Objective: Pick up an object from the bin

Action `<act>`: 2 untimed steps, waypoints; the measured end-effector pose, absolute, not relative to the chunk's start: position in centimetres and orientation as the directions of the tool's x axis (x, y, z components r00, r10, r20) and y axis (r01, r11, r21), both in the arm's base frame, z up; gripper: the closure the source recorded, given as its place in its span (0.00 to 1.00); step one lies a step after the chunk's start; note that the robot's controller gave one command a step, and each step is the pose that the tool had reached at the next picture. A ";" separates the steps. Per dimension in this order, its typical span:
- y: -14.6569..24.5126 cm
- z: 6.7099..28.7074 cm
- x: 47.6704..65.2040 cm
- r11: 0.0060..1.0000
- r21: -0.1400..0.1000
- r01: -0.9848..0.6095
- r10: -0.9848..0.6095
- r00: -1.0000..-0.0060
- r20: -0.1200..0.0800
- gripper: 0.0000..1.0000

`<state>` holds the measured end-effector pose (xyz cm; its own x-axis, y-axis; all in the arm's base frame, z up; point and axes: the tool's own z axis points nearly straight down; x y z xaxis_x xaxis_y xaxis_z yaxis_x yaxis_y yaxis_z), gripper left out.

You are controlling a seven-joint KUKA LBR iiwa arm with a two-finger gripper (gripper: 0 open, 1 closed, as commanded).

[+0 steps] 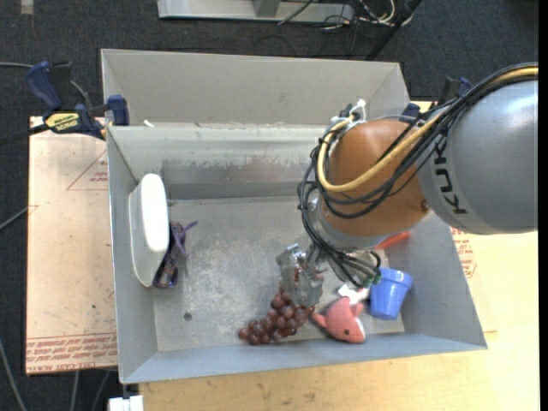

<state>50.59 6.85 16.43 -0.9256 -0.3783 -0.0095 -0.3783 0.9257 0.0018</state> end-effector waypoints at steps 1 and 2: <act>5.6 13.2 48.1 0.930 0.002 -0.368 -0.368 -0.930 -0.013 0.00; 5.6 13.2 48.1 0.930 0.002 -0.368 -0.367 -0.930 -0.013 0.00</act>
Offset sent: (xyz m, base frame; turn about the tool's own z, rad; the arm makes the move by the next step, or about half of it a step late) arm 0.0000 0.0000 0.0000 0.0000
